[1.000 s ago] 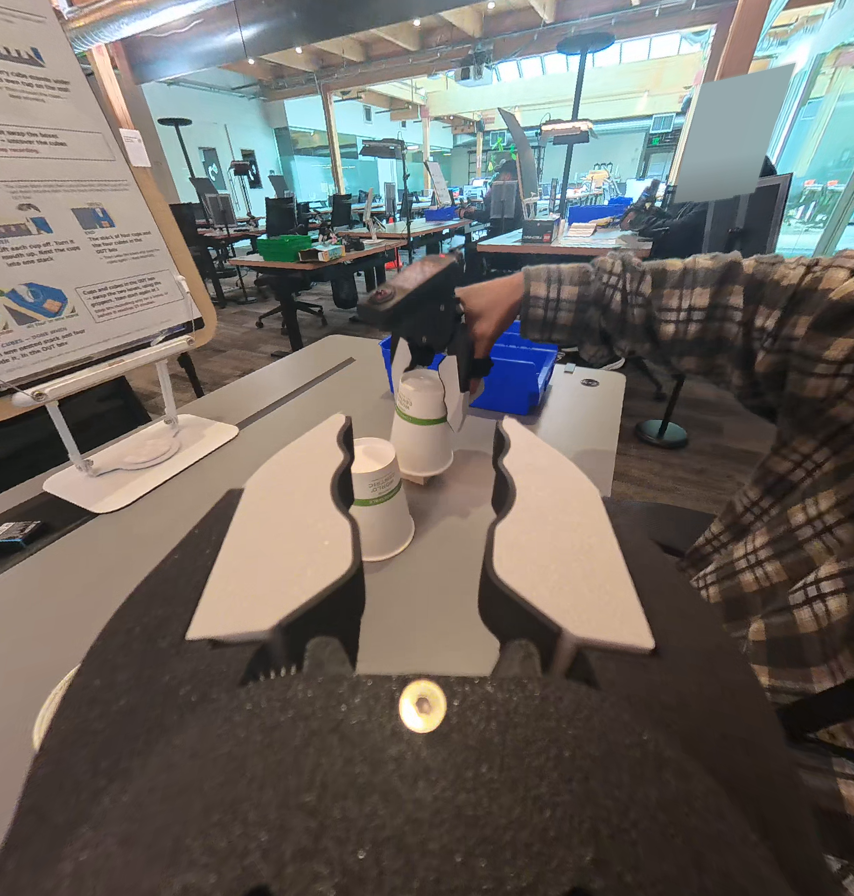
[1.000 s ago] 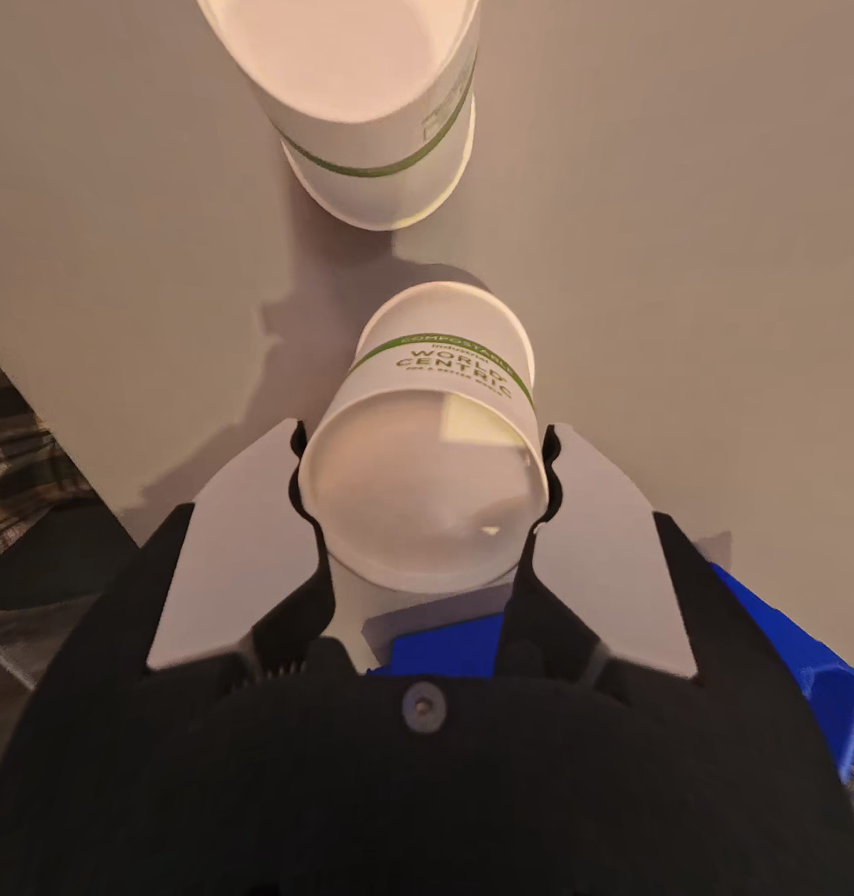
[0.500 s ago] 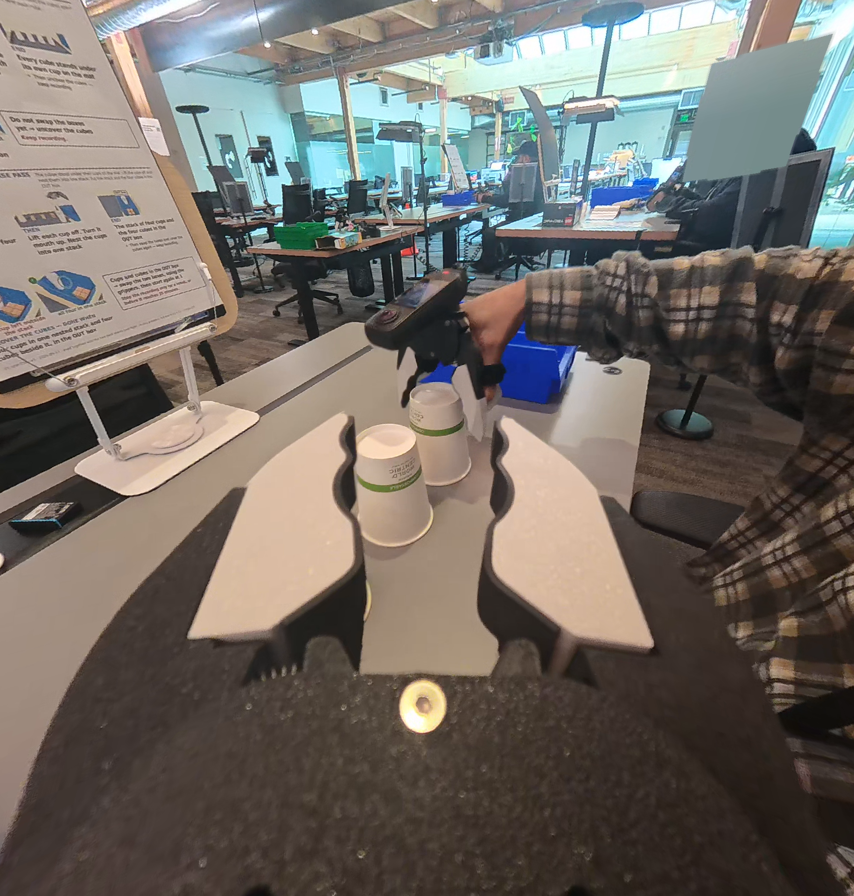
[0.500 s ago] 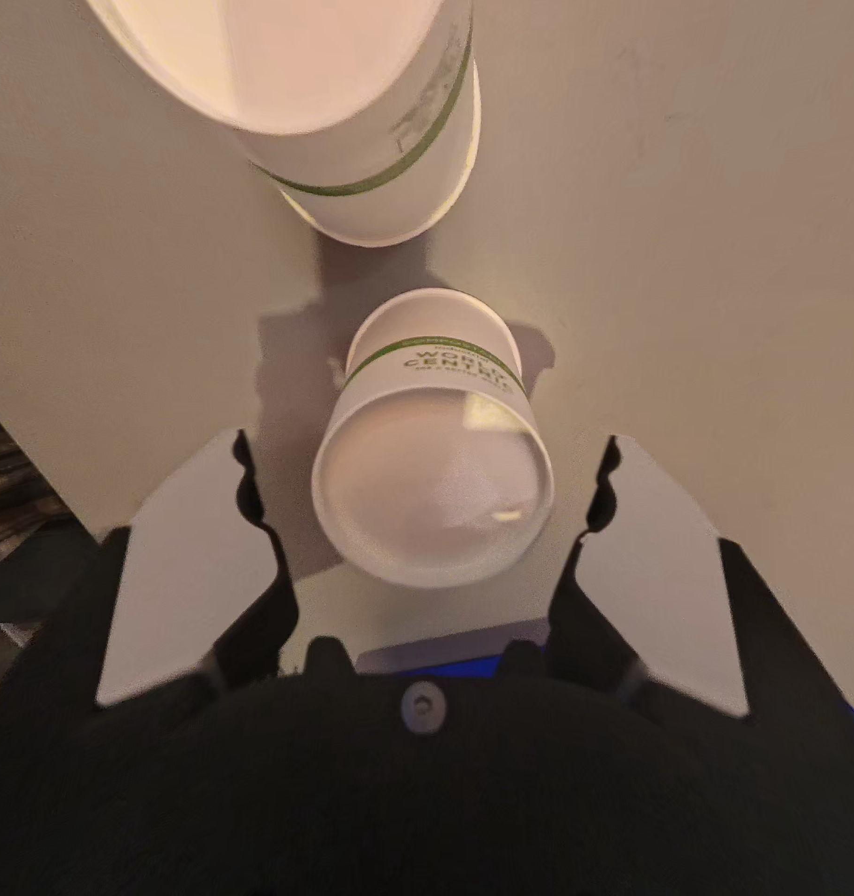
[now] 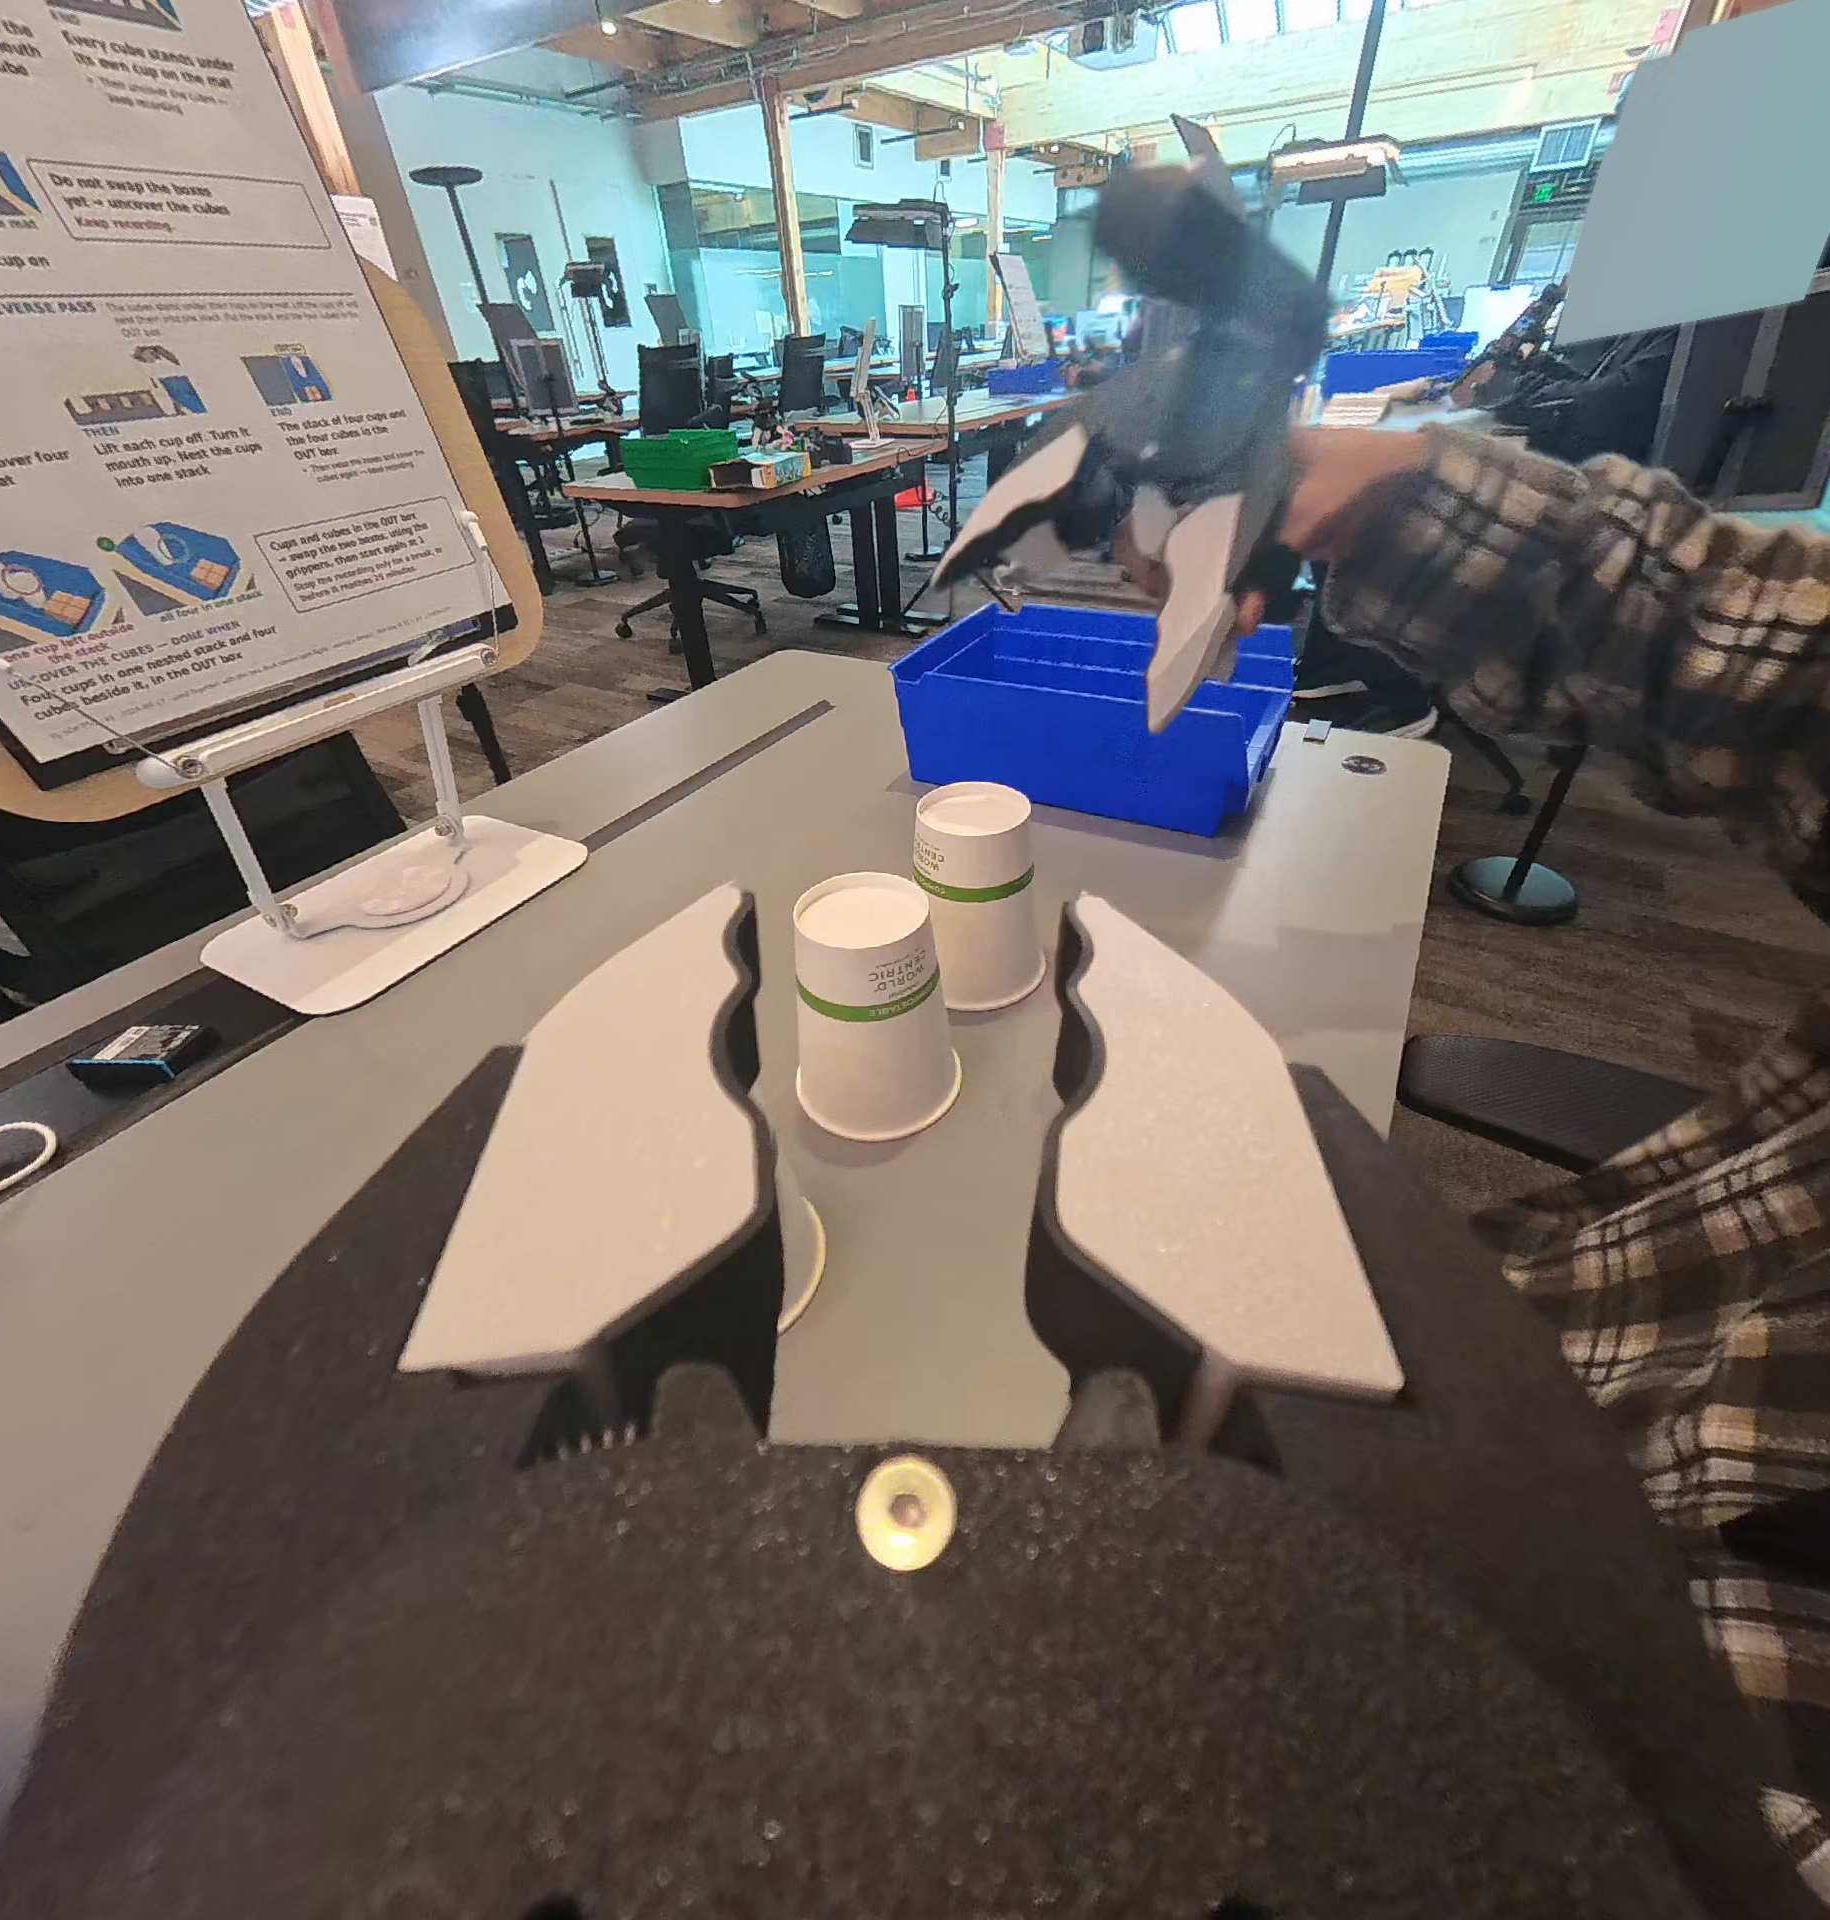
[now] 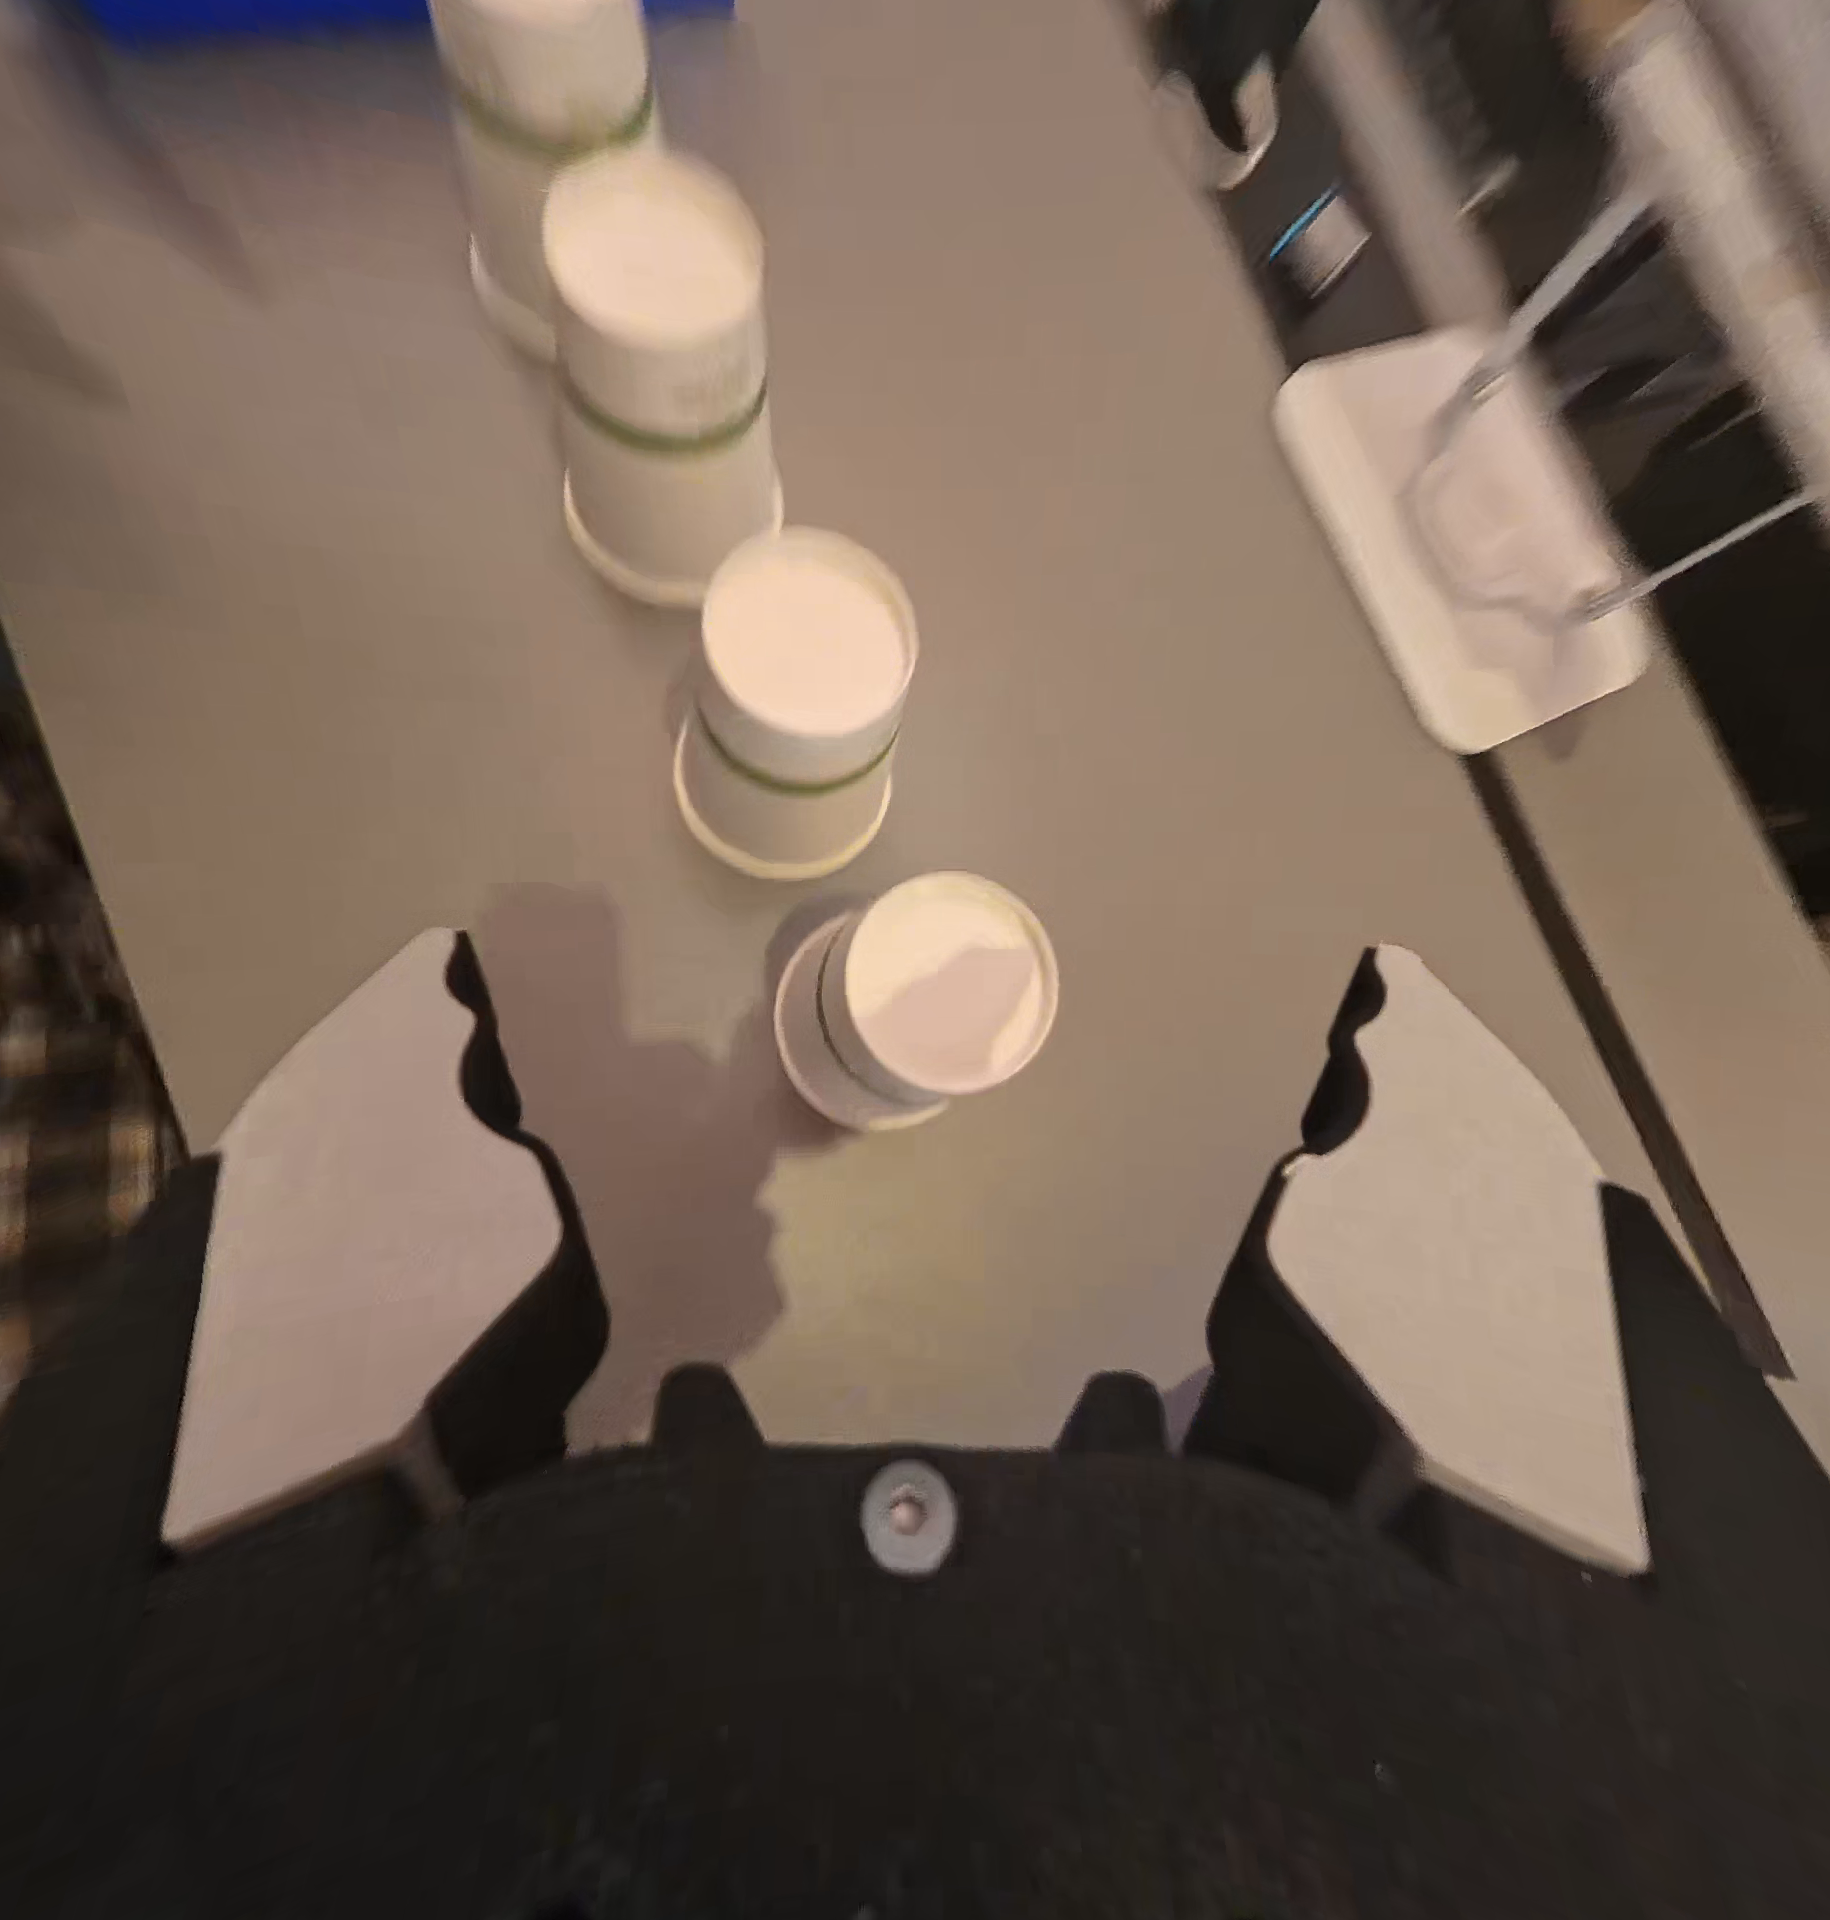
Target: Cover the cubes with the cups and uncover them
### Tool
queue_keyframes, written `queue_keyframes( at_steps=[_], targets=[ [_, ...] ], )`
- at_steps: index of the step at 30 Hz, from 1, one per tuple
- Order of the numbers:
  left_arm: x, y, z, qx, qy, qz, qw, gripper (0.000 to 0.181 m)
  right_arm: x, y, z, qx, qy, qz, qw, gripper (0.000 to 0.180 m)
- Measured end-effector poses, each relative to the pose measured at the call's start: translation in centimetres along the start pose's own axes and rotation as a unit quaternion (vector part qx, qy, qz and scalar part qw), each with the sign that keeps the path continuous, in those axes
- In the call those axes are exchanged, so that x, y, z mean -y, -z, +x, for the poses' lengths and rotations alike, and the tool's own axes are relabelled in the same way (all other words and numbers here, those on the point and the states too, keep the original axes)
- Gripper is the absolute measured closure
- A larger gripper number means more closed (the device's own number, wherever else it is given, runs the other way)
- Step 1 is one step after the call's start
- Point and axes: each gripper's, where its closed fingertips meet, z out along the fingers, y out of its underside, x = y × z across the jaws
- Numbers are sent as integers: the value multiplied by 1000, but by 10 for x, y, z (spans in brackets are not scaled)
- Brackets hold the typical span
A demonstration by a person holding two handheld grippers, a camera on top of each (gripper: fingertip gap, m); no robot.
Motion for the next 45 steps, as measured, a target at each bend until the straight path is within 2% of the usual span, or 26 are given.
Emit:
queue_keyframes(
  at_steps=[3,7,12,16,19,27,45],
  targets=[
    [-2,-2,-1,6,-5,-5,1000,127,16,27,-2,-64,-46,134,988,34],
    [-6,-7,-1,8,-8,-13,1000,127,13,44,-24,-105,-98,291,946,37],
    [-15,-14,-3,12,-8,-22,1000,127,-10,32,-53,-127,-136,355,916,41],
    [-19,-21,-3,12,-7,-25,1000,127,-12,34,-60,-137,-153,398,894,47],
    [-24,-26,-1,9,-7,-31,999,127,-13,34,-57,-142,-164,412,885,50],
    [-31,-31,-6,19,-13,-40,999,127,-26,26,-43,-170,-189,385,887,51],
    [-35,-31,-5,4,-1,-42,999,129,-29,0,-48,-142,-197,362,900,59]
  ],
)
